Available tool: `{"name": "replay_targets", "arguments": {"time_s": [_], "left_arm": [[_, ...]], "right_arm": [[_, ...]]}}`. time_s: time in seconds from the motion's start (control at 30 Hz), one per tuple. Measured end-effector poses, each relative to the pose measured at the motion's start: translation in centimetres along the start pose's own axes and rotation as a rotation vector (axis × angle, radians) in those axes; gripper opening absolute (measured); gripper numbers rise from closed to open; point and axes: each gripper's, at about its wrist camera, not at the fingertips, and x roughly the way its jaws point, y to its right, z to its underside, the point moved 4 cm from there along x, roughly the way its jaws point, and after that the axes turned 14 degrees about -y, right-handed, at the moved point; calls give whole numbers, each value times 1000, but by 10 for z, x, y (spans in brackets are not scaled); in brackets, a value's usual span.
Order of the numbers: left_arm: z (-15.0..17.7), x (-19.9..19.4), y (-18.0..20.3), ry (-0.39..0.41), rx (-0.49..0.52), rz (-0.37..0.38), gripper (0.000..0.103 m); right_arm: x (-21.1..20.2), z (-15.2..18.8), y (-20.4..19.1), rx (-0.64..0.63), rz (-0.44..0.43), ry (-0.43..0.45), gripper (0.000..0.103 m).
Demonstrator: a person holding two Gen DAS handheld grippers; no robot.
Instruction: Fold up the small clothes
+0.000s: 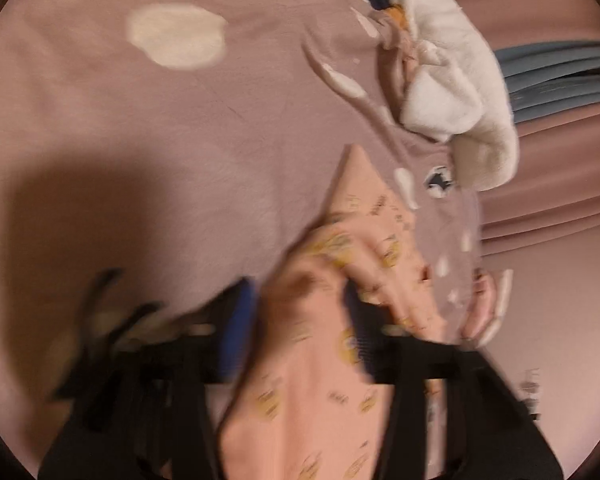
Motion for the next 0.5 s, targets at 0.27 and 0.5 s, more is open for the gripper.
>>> {"name": "replay_targets", "arguments": {"time_s": [0.27,0.5], "left_arm": [[19,-59,-16,94,136,-188,83],[43,-35,-26,-71,188,-134,85]], "right_arm": [[52,3,-162,-283,-227,-84,4],[121,66,-208,-383,-223,-343,5]]}}
